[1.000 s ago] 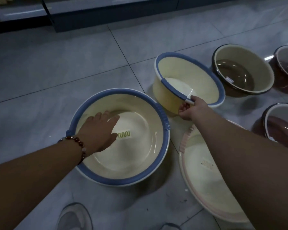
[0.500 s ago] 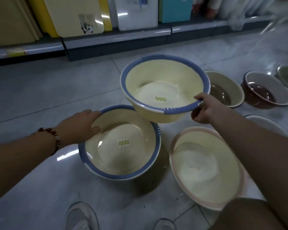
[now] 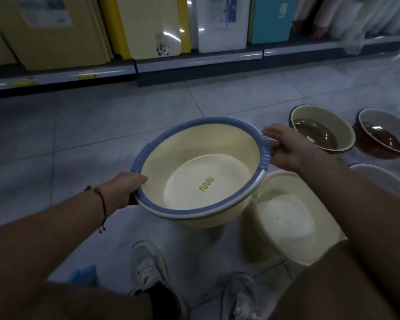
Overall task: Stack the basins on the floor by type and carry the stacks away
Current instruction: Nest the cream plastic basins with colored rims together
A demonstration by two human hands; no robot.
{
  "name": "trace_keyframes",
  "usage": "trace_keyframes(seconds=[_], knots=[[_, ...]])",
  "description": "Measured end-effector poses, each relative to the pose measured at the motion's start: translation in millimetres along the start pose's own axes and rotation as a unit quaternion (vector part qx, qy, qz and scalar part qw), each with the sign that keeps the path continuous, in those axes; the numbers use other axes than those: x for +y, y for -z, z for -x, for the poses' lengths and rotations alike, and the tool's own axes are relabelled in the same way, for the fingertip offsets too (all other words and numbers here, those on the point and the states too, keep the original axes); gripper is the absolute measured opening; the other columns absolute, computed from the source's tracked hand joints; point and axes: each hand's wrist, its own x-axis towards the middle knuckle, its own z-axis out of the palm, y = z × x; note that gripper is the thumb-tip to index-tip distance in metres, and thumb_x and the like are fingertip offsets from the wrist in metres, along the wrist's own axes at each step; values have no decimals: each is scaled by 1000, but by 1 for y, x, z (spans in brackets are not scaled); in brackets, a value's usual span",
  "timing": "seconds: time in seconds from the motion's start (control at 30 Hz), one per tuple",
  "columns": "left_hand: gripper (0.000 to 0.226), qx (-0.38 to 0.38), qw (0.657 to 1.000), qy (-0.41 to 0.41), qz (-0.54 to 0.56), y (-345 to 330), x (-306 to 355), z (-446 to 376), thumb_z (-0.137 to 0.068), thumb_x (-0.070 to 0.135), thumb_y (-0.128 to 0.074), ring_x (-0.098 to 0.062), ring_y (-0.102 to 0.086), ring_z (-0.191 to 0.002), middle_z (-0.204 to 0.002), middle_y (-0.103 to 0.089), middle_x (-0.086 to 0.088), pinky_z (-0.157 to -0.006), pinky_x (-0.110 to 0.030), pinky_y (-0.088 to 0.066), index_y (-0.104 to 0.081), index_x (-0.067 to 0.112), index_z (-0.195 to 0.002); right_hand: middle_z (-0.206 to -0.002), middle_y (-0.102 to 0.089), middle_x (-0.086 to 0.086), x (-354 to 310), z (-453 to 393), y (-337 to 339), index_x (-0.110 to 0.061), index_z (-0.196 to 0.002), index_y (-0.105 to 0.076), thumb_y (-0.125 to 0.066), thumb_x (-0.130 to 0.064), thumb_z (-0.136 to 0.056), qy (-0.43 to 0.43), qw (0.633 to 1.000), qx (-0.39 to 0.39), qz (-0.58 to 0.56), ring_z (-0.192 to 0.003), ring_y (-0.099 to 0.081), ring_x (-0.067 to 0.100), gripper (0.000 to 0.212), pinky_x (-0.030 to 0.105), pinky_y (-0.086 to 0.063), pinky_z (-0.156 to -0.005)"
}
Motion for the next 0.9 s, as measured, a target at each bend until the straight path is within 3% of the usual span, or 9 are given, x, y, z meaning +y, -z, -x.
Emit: trace_keyframes(seconds=[0.07, 0.27, 0.4, 0.47, 0.53, 0.63, 0.7, 0.8, 0.9], knots=[[32, 7, 999, 14, 31, 0, -5, -8, -96, 12, -60, -40, -65, -99, -117, -63, -24, -80, -50, -57, -54, -2, -124, -80, -58, 3, 9, 5, -12, -18, -93, -62, -62, -24, -90, 12, 994, 15, 103, -68, -56, 16, 6, 27, -49, -62], [31, 11, 996, -21, 89, -25, 11, -22, -96, 2, -54, -35, -62, -81, -113, -60, -23, -64, -47, -55, -49, -1, -126, -109, -58, 7, 68, -27, -26, -19, -132, -46, -64, -6, -84, 61, 957, 78, 274, -99, -57, 26, 52, 42, -54, -84], [21, -42, 996, -47, 69, -36, 14, -35, -100, 5, -51, -33, -62, -80, -104, -62, -20, -71, -48, -55, -53, 2, -121, -93, -51, -3, 83, -53, -16, -16, -139, -39, -59, 0, -84, 91, 926, 115, 347, -92, -52, 19, 61, 26, -43, -66], [25, -71, 996, -36, 35, -37, 9, -45, -101, 12, -53, -32, -64, -87, -107, -65, -18, -77, -46, -56, -55, 5, -125, -95, -51, -1, 87, -65, -10, -15, -137, -40, -57, 1, -84, 99, 907, 118, 392, -96, -53, 20, 58, 25, -41, -69], [27, -76, 997, -11, -27, -37, 0, -54, -101, 22, -56, -29, -64, -87, -109, -66, -16, -71, -40, -56, -56, 7, -123, -97, -52, 1, 92, -76, -5, -14, -140, -39, -58, 1, -83, 95, 890, 108, 433, -94, -53, 20, 62, 25, -41, -69], [36, -71, 986, -9, -153, -34, -13, -67, -95, 41, -62, -26, -64, -87, -107, -66, -13, -63, -31, -51, -59, 11, -114, -100, -53, 4, 101, -87, -1, -15, -148, -29, -63, 1, -82, 77, 865, 86, 488, -93, -52, 21, 76, 31, -45, -76], [39, -54, 973, -36, -223, -30, -23, -75, -91, 49, -64, -24, -58, -78, -95, -63, -10, -60, -28, -47, -61, 12, -102, -104, -54, 6, 108, -91, 0, -20, -153, -18, -67, 1, -79, 76, 860, 65, 501, -97, -54, 23, 91, 37, -49, -83], [33, -48, 960, -59, -270, -31, -39, -81, -92, 45, -65, -20, -48, -65, -77, -56, -9, -57, -26, -40, -61, 11, -92, -114, -54, 6, 128, -103, 4, -29, -154, 4, -79, -5, -64, 52, 852, 11, 520, -104, -55, 24, 125, 41, -52, -89], [27, -42, 938, -110, -326, -40, -48, -81, -96, 34, -62, -14, -43, -56, -68, -50, -4, -48, -24, -34, -56, 10, -87, -122, -52, 8, 154, -123, 20, -25, -151, -3, -82, -19, -50, -25, 837, -7, 546, -116, -54, 28, 129, 45, -52, -96]])
